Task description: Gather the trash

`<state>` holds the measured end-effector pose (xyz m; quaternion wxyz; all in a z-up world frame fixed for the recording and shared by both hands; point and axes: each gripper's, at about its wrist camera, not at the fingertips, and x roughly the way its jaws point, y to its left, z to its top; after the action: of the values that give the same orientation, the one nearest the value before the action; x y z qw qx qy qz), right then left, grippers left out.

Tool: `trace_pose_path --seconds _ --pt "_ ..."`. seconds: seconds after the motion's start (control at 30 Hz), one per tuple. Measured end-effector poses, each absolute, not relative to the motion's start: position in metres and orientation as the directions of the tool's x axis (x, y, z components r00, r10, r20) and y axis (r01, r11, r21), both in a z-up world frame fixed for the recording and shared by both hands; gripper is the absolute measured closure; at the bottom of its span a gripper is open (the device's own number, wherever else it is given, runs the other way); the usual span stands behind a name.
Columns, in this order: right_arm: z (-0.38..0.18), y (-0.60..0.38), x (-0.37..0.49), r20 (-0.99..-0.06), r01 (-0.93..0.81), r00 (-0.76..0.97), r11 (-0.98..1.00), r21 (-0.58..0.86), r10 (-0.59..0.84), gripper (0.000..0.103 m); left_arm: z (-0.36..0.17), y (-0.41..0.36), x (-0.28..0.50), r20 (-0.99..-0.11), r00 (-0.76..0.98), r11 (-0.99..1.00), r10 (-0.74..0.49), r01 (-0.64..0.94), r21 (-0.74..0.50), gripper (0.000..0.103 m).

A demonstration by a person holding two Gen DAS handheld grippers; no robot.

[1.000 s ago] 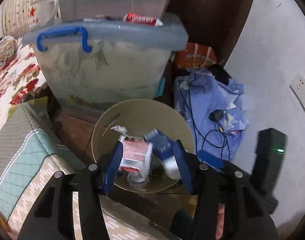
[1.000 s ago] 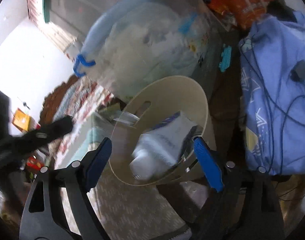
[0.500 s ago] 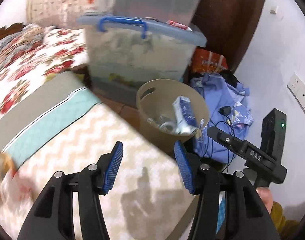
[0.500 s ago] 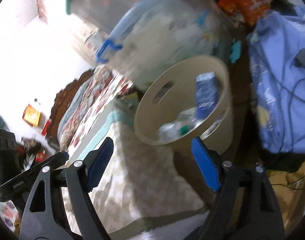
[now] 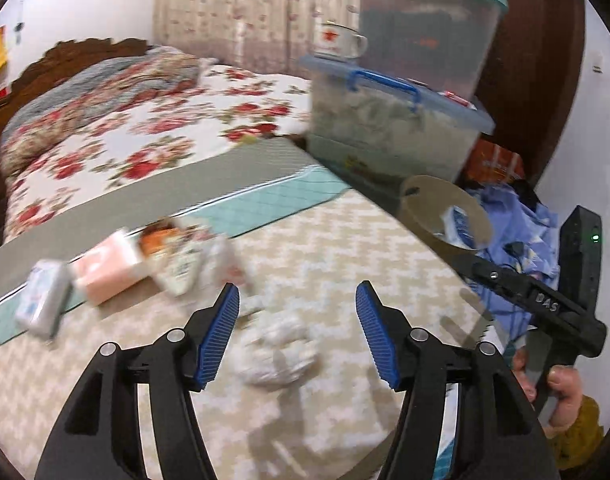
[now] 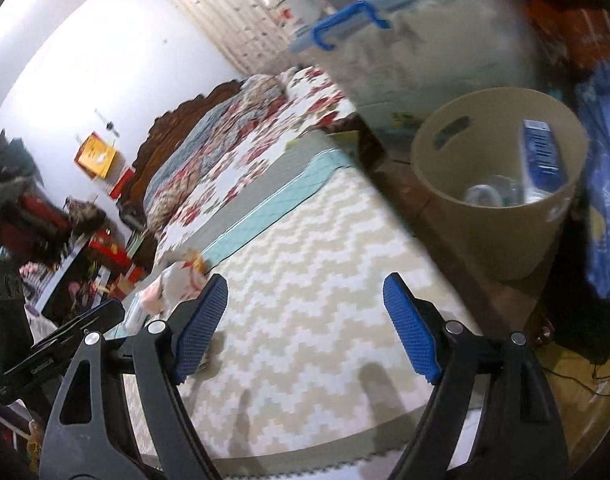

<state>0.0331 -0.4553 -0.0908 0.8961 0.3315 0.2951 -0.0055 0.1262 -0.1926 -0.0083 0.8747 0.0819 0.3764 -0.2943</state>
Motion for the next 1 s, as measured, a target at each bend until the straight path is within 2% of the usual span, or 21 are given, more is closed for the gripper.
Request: trace_pose_path --seconds 0.27,0.4,0.73,0.8,0.83,0.87,1.0 --pt "-0.075 -0.406 0.050 -0.559 0.145 0.796 0.826 0.545 0.230 0.023 -0.013 -0.126 0.130 -0.707 0.613 0.892 -0.352 0.449 -0.055 0.044" --pt "-0.065 -0.382 0.064 -0.571 0.102 0.779 0.846 0.524 0.259 0.023 -0.020 -0.094 0.133 -0.709 0.638 0.923 -0.299 0.382 -0.045 0.039" --pt "-0.035 -0.312 0.114 -0.598 -0.058 0.714 0.883 0.466 0.363 0.022 -0.046 0.013 0.153 -0.739 0.647 0.980 -0.190 0.167 -0.106 0.039" --pt "-0.031 -0.302 0.130 -0.608 -0.089 0.693 0.884 0.459 0.386 0.022 -0.044 0.033 0.161 -0.735 0.657 0.986 -0.167 0.124 -0.114 0.030" --pt "-0.029 -0.299 0.138 -0.613 -0.097 0.688 0.886 0.452 0.388 0.022 -0.042 0.040 0.164 -0.731 0.664 0.987 -0.159 0.110 -0.115 0.018" --pt "-0.028 -0.295 0.148 -0.620 -0.102 0.682 0.890 0.444 0.388 0.022 -0.039 0.048 0.171 -0.724 0.674 0.989 -0.146 0.096 -0.111 0.013" --pt "-0.029 -0.288 0.187 -0.641 -0.106 0.663 0.896 0.431 0.386 0.021 -0.038 0.058 0.203 -0.730 0.674 0.994 -0.111 0.077 -0.080 0.009"
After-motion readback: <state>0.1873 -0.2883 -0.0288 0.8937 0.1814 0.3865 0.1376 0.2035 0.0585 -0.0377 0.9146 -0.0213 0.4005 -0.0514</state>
